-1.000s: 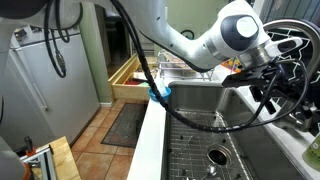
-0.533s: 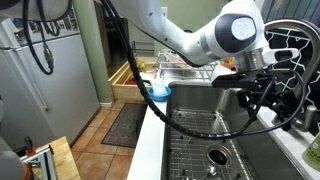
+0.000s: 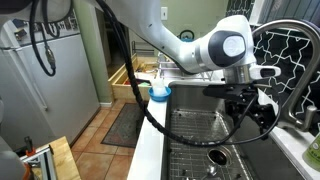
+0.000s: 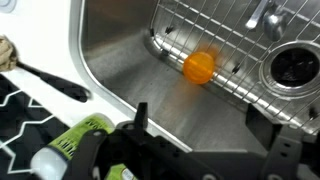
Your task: Turn on the faucet then rinse the spoon under it
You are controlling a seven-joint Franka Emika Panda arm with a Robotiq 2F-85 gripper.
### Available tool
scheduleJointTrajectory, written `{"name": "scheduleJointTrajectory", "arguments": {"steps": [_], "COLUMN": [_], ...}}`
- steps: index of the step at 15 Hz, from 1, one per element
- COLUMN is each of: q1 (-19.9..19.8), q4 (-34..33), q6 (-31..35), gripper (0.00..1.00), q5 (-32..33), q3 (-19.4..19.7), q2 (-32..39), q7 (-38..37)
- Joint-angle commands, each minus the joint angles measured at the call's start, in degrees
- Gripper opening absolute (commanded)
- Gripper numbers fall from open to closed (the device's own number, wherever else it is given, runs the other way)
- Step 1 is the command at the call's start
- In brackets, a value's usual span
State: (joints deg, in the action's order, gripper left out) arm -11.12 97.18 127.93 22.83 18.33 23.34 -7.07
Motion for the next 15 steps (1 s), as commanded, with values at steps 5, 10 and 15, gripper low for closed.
{"name": "scheduleJointTrajectory", "arguments": {"steps": [5, 10, 15], "q1": [-6.9, -9.0, -10.7], "q4": [13.5, 13.1, 13.0], "q6": [2.6, 0.0, 0.0], "gripper": [1.0, 1.0, 1.0], "q5": [-13.6, -18.5, -20.3], "q3": [-6.8, -7.5, -8.3], "q2": [0.2, 2.0, 3.2], "q7": [19.5, 27.4, 30.9]}}
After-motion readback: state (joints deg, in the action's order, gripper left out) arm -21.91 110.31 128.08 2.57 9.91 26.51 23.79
